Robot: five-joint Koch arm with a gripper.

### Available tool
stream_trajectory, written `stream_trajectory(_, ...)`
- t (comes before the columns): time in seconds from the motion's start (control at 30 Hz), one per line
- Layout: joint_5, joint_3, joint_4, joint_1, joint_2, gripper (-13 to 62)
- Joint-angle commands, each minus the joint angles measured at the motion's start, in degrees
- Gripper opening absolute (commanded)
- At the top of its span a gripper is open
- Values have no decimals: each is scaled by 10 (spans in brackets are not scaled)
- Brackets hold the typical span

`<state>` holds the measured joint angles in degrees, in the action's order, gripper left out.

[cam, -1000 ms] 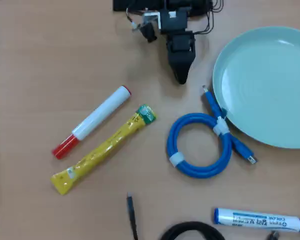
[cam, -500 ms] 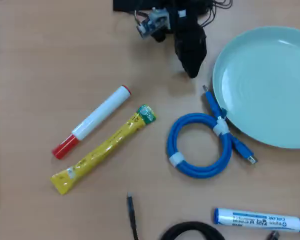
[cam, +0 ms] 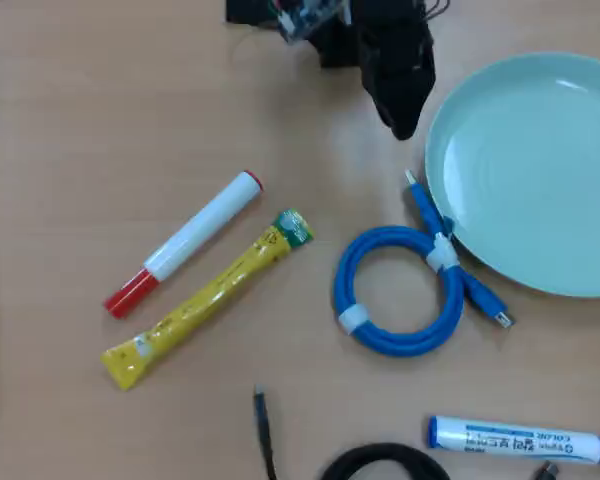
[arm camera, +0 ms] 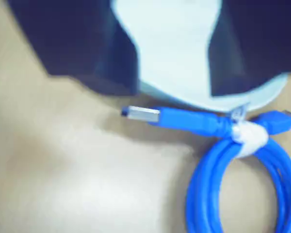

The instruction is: Pick up the yellow coffee stick, then put it in the green bowl

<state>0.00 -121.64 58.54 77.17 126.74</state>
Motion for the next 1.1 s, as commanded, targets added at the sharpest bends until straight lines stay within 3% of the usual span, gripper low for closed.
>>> stream_trajectory(0.0,61,91,55,18,-18,111)
stream_trajectory(0.23,64,244,158,61,-60,115)
stream_trajectory(0.47,-175,409,279,124,-172,113)
stream_trajectory(0.73,-394,469,307,203,-265,116)
stream_trajectory(1.07,-480,532,268,250,-417,129)
